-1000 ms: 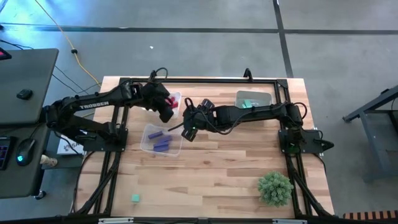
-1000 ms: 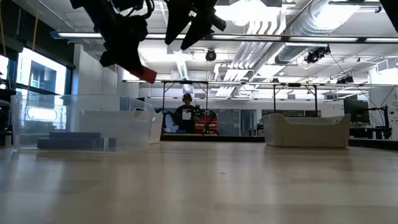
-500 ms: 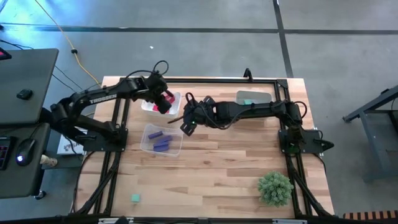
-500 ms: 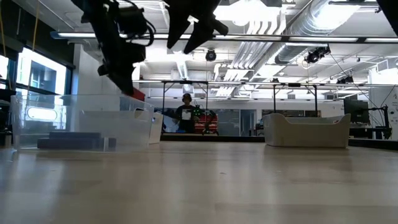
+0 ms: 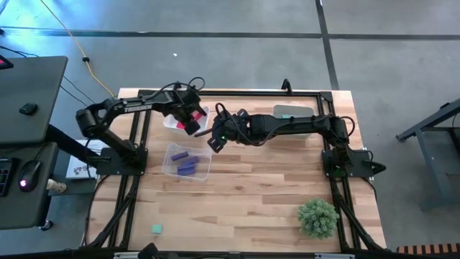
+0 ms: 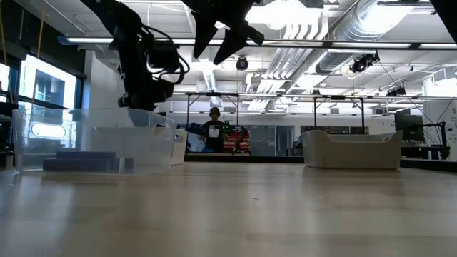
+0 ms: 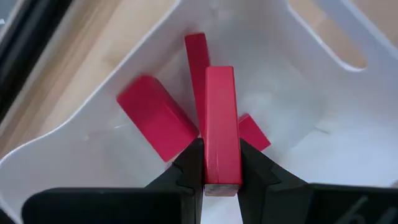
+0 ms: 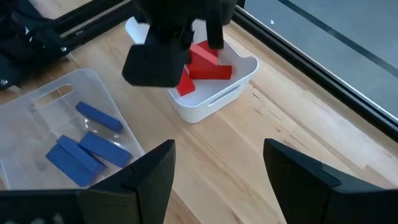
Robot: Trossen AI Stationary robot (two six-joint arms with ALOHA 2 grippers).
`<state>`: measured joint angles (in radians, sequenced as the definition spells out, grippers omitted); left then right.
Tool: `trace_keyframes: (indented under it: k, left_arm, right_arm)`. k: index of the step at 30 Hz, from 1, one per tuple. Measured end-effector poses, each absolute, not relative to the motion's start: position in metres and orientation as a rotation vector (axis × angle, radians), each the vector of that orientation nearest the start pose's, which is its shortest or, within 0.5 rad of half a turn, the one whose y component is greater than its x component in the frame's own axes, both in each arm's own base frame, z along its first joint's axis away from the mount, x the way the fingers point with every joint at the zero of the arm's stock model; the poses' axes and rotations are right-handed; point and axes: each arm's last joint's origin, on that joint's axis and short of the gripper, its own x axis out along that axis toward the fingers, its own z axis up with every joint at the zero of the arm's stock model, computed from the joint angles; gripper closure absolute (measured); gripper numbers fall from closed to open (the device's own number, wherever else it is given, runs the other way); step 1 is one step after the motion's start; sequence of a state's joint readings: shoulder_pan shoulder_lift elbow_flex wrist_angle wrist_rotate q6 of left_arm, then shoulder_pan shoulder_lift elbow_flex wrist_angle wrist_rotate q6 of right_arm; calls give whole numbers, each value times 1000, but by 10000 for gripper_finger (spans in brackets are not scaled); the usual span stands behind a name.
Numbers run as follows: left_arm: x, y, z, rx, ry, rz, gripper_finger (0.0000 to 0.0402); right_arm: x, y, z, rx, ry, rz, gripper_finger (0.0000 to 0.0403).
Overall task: Sort & place blocks by color
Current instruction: Put the red block into the white bin
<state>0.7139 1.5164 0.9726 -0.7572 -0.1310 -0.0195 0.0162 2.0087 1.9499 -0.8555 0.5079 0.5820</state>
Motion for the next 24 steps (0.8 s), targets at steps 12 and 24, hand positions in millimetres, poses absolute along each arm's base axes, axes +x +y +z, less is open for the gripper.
trace_keyframes:
  k: [12,24]
  left_arm:
    - [209,186,187,-394,1298,718,357]
    - [209,186,186,-394,1300,717,282]
  right_arm:
    - [437,-8,314,323,712,-709,169]
    - [437,-8,314,324,714,-707,169]
